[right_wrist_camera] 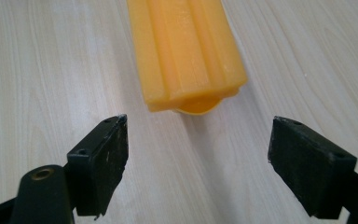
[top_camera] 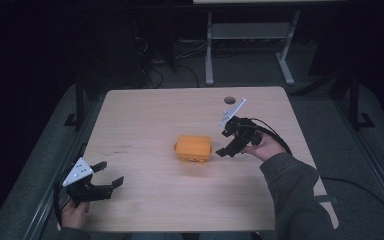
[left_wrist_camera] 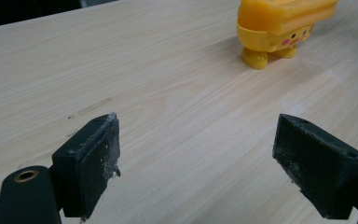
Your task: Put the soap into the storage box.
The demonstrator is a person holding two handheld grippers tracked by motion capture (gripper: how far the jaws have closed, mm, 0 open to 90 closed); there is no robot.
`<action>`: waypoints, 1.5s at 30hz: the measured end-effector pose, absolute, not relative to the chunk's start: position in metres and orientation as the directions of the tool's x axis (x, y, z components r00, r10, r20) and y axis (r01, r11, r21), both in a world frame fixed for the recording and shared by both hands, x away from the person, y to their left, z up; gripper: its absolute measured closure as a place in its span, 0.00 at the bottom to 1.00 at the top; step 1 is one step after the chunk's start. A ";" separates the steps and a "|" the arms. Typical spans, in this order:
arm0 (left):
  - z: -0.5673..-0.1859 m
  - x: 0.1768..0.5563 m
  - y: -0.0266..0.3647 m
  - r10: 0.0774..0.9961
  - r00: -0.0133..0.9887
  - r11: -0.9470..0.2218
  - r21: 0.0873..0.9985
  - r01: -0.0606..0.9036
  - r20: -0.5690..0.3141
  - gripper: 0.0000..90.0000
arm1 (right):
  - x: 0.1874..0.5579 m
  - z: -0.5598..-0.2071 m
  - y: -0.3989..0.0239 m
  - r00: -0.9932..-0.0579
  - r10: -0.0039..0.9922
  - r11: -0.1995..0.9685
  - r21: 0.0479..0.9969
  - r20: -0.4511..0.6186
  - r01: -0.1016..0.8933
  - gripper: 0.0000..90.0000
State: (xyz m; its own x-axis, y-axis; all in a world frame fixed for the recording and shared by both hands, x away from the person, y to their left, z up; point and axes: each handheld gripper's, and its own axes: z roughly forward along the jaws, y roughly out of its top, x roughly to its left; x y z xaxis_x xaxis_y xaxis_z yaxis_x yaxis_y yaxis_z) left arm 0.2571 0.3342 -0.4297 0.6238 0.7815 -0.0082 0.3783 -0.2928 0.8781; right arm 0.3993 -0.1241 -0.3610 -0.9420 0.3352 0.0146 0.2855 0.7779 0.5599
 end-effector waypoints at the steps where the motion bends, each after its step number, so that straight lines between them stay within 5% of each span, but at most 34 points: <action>1: -0.430 0.257 0.334 0.781 0.624 -0.293 0.878 0.379 -0.009 0.16 | 0.399 -0.360 -0.125 -0.940 0.340 0.776 0.562 0.011 0.287 0.22; 45: -0.430 0.257 0.333 0.779 0.627 -0.296 0.877 0.378 -0.008 0.16 | 0.366 -0.385 -0.174 -0.899 0.434 0.722 0.572 0.065 0.390 0.22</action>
State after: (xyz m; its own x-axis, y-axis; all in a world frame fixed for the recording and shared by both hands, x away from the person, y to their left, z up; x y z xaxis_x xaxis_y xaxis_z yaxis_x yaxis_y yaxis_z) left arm 0.2575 0.3327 -0.4305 0.6267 0.7792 -0.0076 0.3781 -0.2956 0.8773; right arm 0.3656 -0.1738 -0.3851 -0.8986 0.4340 0.0647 0.3898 0.7215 0.5722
